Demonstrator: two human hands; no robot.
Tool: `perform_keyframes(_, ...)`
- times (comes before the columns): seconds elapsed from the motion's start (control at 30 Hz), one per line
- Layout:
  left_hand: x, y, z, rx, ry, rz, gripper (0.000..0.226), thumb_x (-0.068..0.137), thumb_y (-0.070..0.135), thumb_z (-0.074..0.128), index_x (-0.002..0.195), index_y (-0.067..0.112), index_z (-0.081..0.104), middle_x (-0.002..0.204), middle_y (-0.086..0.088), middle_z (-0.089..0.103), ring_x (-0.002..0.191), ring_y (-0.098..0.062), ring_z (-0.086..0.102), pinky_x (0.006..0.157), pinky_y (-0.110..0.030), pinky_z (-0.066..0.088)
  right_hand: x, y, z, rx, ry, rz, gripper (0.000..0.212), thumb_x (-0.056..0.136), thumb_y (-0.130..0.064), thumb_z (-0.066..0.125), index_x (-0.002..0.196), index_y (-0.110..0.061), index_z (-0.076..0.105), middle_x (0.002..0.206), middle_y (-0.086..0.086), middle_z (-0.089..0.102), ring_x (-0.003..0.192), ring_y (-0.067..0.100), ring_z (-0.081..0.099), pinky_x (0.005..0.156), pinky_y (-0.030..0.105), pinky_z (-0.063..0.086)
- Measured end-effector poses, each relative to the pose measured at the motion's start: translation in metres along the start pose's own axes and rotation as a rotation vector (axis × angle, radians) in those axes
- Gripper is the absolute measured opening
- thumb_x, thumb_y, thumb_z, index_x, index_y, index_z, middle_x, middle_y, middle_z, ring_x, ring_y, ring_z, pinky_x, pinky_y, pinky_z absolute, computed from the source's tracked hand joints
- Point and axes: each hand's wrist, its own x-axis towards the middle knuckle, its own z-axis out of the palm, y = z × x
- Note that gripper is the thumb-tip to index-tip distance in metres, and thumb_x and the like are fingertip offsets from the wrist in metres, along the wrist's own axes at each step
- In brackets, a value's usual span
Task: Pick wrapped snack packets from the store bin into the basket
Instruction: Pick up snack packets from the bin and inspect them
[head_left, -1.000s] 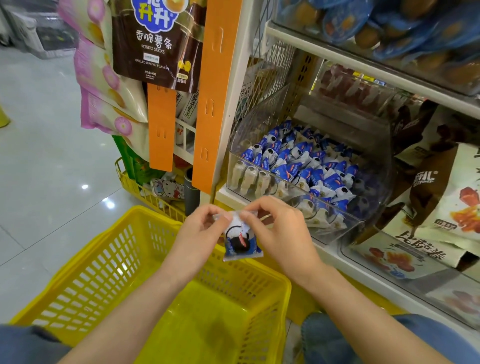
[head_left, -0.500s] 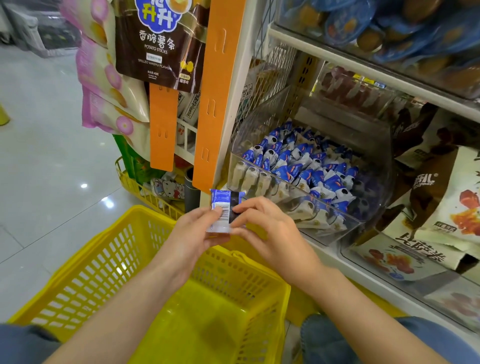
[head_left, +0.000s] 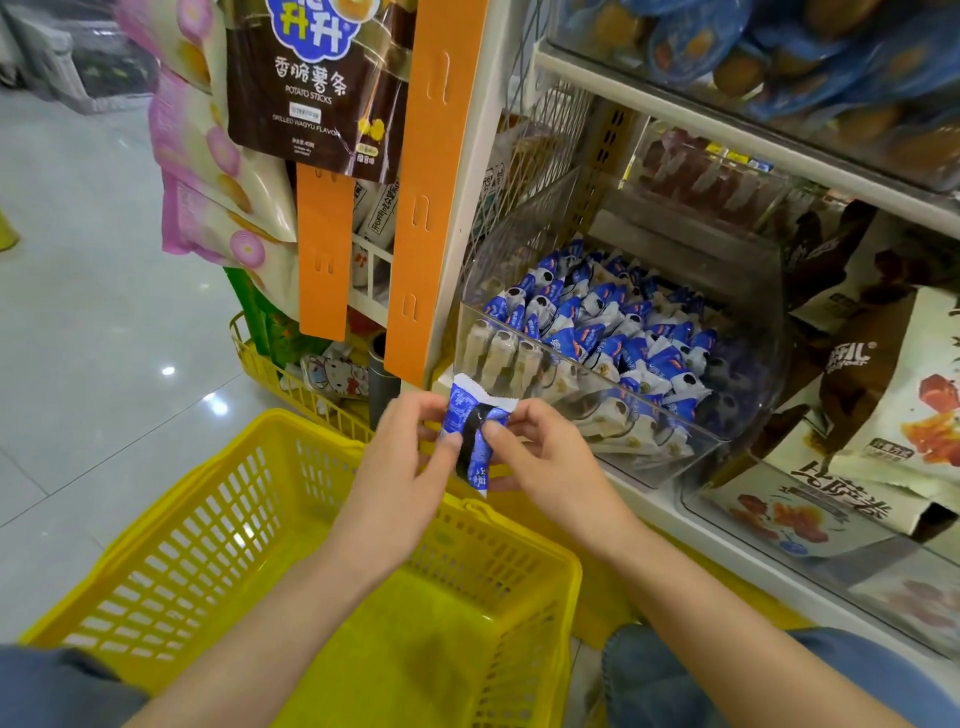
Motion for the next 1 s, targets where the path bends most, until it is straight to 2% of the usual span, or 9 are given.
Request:
perform_keyframes(0.17,-0.001,-0.001,0.002,-0.012,-0.029,-0.015,0.022,0.087,0.024,0.061,0.098,0.038,0.049,0.103,0.018,0.058,0.089,0.006,0.054,0.069,-0.011,0.047,-0.002,0.008,0.003,-0.093,0.000,-0.068,0.007,0.091,-0.019,0.056,0.092,-0.019,0.049,0.092,0.004,0.065,0.075,0.012,0.064,0.060,0.023,0.055)
perform_keyframes(0.37,-0.001,-0.006,-0.002,0.182,-0.002,0.059,0.025,0.095,0.015,0.049,0.117,0.018,0.062,0.081,0.014,0.065,0.073,0.007,0.061,0.059,-0.007,0.043,0.000,0.008,0.001,-0.189,0.009,-0.105,0.012,0.091,-0.020,0.056,0.084,-0.023,0.047,0.082,0.000,0.062,0.061,0.002,0.061,0.059,0.022,0.055)
perform_keyframes(0.57,0.001,-0.008,-0.002,0.181,0.017,0.027,0.027,0.098,0.014,0.042,0.105,0.019,0.067,0.074,0.003,0.067,0.068,-0.016,0.064,0.065,-0.036,0.053,-0.001,0.007,0.002,-0.257,0.025,-0.137,0.009,0.090,-0.027,0.057,0.086,-0.022,0.050,0.084,-0.004,0.062,0.072,0.006,0.058,0.073,0.040,0.055)
perform_keyframes(0.63,0.004,-0.004,-0.003,-0.020,0.012,-0.087,0.033,0.099,0.014,0.039,0.090,0.027,0.068,0.076,-0.001,0.069,0.074,-0.023,0.066,0.069,-0.041,0.055,0.000,0.004,0.002,-0.177,-0.026,-0.139,0.009,0.091,-0.023,0.056,0.085,-0.025,0.049,0.087,-0.007,0.058,0.077,0.009,0.057,0.073,0.038,0.054)
perform_keyframes(0.7,0.008,0.004,-0.003,-0.334,-0.021,-0.284,0.042,0.100,0.017,0.038,0.076,0.027,0.070,0.074,-0.004,0.072,0.071,-0.020,0.068,0.065,-0.037,0.058,0.000,0.000,0.000,-0.083,-0.084,-0.120,0.010,0.092,-0.017,0.053,0.088,-0.025,0.048,0.094,-0.007,0.057,0.078,0.008,0.058,0.068,0.028,0.054)
perform_keyframes(0.77,0.011,0.009,-0.004,-0.528,-0.109,-0.425,0.039,0.098,0.033,0.036,0.080,0.024,0.070,0.077,-0.007,0.073,0.071,-0.020,0.070,0.064,-0.035,0.057,0.000,-0.003,-0.002,-0.018,-0.084,-0.092,0.018,0.090,-0.011,0.056,0.098,-0.023,0.046,0.104,-0.003,0.058,0.080,0.014,0.061,0.064,0.022,0.054)
perform_keyframes(0.87,0.007,0.006,-0.003,-0.463,-0.298,-0.387,0.035,0.083,0.056,0.051,0.100,0.029,0.066,0.098,0.000,0.074,0.095,-0.016,0.068,0.081,-0.033,0.052,0.000,-0.007,-0.006,-0.007,-0.059,-0.016,0.043,0.084,-0.010,0.063,0.120,-0.018,0.040,0.113,0.002,0.057,0.083,0.019,0.063,0.063,0.021,0.054)
perform_keyframes(0.93,0.003,0.005,-0.003,-0.360,-0.343,-0.319,0.027,0.083,0.045,0.059,0.106,0.032,0.064,0.103,0.007,0.072,0.098,-0.009,0.066,0.080,-0.025,0.049,0.001,-0.009,-0.010,-0.033,-0.059,0.037,0.046,0.087,-0.017,0.061,0.127,-0.017,0.039,0.110,-0.001,0.058,0.080,0.011,0.062,0.061,0.018,0.053)
perform_keyframes(1.0,0.003,0.006,-0.003,-0.331,-0.298,-0.305,0.020,0.088,0.026,0.059,0.108,0.027,0.062,0.100,0.004,0.072,0.087,-0.004,0.066,0.068,-0.018,0.049,0.001,-0.011,-0.015,0.009,-0.057,0.075,0.030,0.093,-0.021,0.052,0.122,-0.013,0.048,0.103,0.002,0.063,0.075,0.006,0.061,0.058,0.014,0.051)
